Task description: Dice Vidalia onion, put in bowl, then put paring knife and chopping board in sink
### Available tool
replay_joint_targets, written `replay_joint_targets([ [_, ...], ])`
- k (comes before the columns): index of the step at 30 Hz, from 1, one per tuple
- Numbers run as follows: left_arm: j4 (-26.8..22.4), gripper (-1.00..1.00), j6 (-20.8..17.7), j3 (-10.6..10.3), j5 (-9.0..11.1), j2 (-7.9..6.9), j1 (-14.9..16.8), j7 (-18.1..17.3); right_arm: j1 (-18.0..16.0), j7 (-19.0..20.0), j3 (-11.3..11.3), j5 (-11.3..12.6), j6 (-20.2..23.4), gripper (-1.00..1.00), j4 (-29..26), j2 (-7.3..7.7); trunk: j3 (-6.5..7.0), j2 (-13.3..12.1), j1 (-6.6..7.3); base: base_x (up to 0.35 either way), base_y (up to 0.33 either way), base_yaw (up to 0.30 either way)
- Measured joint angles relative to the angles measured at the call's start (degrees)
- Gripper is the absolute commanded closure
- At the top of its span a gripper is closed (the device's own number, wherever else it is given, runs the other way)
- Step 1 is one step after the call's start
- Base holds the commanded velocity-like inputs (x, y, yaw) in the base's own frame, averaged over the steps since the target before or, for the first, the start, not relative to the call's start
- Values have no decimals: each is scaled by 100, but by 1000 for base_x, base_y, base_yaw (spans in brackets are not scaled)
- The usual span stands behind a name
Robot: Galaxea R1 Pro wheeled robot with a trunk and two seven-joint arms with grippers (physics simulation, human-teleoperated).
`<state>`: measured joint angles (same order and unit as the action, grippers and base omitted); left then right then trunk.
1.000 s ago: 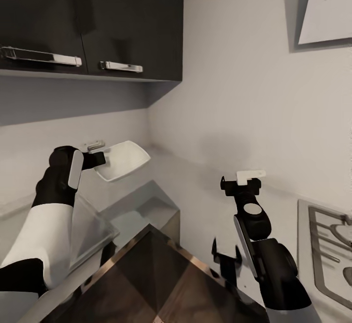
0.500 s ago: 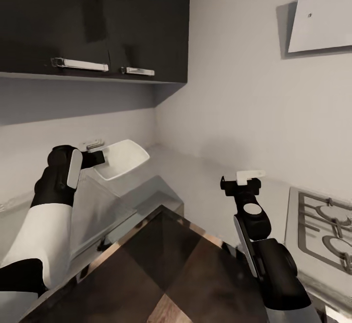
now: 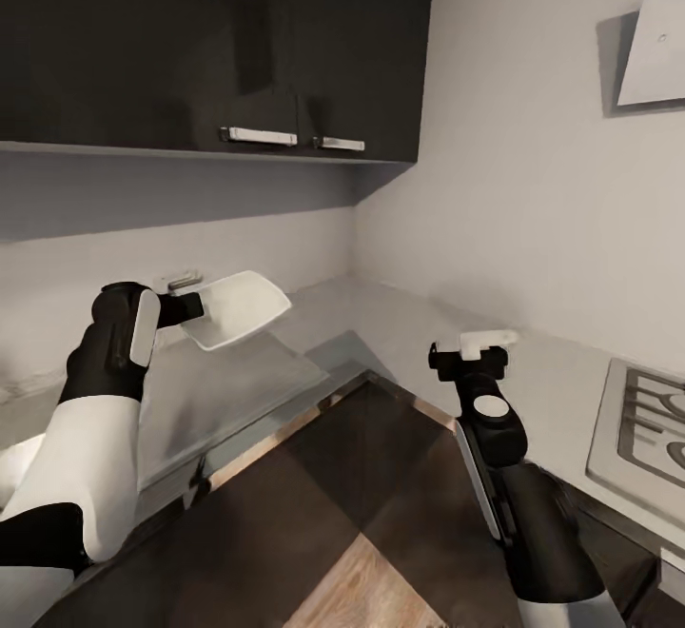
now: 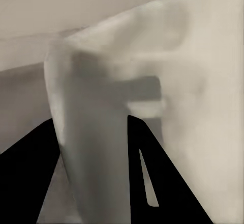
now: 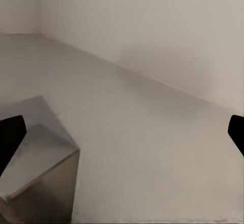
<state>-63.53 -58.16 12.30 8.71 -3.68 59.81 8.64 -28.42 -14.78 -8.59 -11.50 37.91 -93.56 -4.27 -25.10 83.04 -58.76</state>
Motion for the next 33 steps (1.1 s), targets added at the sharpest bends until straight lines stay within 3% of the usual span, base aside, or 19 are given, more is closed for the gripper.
replay_joint_targets([
  [33,12,100,0,0,-5,1,0,0,0,-1,-2,-3,0,-100,0,0,0,0,0,-314,111,279],
])
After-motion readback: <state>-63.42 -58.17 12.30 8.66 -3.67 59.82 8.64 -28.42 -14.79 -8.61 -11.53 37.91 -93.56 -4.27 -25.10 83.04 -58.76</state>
